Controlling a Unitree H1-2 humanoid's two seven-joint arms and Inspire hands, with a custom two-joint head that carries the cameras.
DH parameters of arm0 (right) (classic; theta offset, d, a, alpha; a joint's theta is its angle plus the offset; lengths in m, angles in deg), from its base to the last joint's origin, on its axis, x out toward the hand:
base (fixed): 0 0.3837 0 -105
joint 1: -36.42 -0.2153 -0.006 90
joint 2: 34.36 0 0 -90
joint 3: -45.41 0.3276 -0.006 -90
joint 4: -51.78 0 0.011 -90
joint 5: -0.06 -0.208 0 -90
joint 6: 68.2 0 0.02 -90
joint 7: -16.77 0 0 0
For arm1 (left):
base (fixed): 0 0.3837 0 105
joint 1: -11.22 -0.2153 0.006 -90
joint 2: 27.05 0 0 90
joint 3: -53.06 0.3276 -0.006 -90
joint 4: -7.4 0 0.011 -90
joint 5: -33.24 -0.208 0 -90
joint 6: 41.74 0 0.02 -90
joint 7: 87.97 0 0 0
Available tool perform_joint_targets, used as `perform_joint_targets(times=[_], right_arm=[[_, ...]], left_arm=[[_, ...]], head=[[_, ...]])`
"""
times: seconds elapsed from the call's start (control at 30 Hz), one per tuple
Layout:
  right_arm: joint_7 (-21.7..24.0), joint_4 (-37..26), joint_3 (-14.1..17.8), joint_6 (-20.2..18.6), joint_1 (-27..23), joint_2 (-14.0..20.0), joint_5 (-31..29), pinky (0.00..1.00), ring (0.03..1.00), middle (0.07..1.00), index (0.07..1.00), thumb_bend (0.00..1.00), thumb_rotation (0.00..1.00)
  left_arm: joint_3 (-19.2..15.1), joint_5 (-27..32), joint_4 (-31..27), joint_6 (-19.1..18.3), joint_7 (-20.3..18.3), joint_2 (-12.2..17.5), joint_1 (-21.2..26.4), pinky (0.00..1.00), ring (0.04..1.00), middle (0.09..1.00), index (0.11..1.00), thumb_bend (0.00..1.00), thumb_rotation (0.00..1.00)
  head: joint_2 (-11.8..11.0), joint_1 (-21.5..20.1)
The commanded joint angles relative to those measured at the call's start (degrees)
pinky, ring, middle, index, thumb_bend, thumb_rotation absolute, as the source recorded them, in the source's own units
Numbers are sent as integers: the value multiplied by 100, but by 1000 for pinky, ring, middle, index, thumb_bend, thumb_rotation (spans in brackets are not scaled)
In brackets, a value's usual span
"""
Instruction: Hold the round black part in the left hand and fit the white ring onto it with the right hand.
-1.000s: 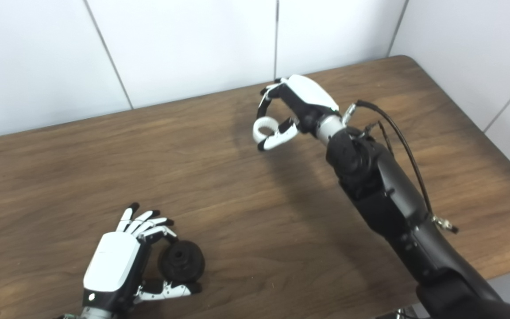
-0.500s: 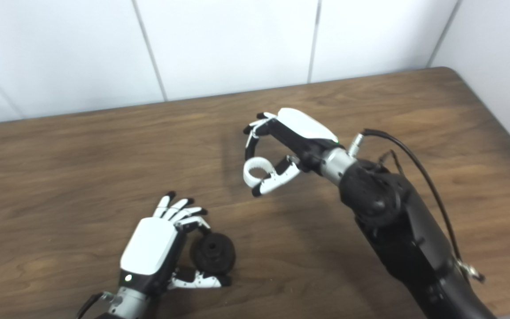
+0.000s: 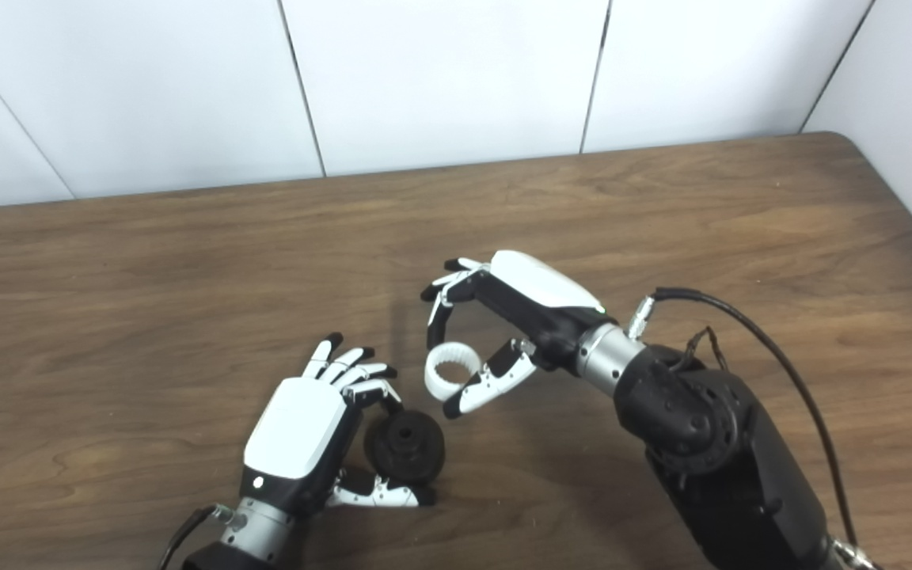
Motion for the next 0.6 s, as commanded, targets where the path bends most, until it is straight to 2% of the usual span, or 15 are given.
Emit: perform_joint_targets(times=[0.0,0.57], right_arm=[[0,-191,11,16,-66,-52,-7,1000,983,835,483,523,131],[16,-136,-228,75,47,-151,-90,1000,990,846,484,522,131]], left_arm=[[37,-130,62,-26,-9,-20,72,1000,878,772,485,524,55],[142,-145,59,-144,-39,-87,143,1000,881,768,484,524,55]], head=[[13,3],[122,105]])
